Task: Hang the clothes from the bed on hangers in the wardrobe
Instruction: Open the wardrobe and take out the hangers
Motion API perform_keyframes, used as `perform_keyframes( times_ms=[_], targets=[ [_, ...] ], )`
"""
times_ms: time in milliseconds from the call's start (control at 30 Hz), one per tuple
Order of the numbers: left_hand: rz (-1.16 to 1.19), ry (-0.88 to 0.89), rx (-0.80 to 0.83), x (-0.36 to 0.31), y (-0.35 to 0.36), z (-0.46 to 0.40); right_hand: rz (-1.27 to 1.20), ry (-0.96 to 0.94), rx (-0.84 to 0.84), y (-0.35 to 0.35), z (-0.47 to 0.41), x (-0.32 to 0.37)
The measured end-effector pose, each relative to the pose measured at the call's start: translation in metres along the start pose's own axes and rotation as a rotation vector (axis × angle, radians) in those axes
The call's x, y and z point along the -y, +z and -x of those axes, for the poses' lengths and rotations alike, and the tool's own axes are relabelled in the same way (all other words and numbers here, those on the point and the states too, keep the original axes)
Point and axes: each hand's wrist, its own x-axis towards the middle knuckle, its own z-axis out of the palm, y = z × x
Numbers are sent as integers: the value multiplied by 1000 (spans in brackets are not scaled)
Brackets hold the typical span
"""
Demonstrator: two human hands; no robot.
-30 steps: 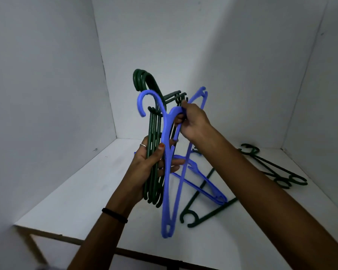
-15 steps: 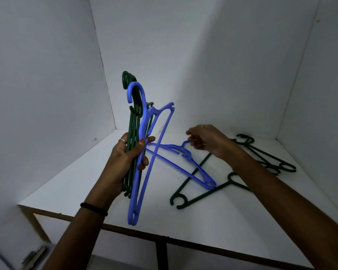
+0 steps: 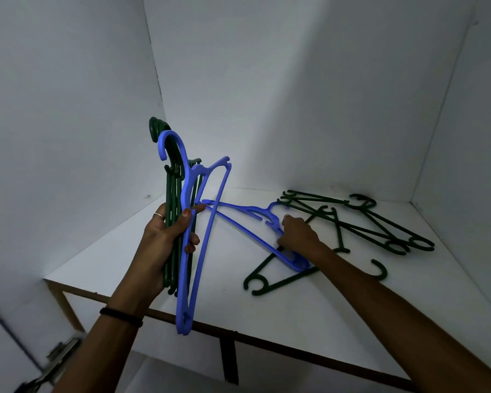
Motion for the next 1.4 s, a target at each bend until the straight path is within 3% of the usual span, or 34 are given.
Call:
perform_keyframes(
  times_ms=[100, 233, 333, 433, 767, 1000, 1233, 1400],
  targets=[
    [1, 21, -11, -1, -2, 3, -115, 61, 10, -2, 0, 4],
    [35, 29, -55, 1, -2, 3, -527, 161, 130, -10, 13, 19],
    [52, 17, -91, 8, 3, 2, -818, 122, 167, -17, 32, 40],
    [91, -14, -129, 17, 13, 1, -952, 11, 188, -20, 53, 65],
    [146, -154, -200, 45, 21, 0, -780, -321, 4, 26, 94, 102],
    [131, -179, -198, 51, 11, -3, -777, -342, -43, 49, 105, 106],
    [353, -444, -50, 43, 12, -7, -714, -294, -270, 70, 115, 107],
    [324, -435, 42, 37, 7, -11, -664, -280, -292, 70, 128, 115]
  ],
)
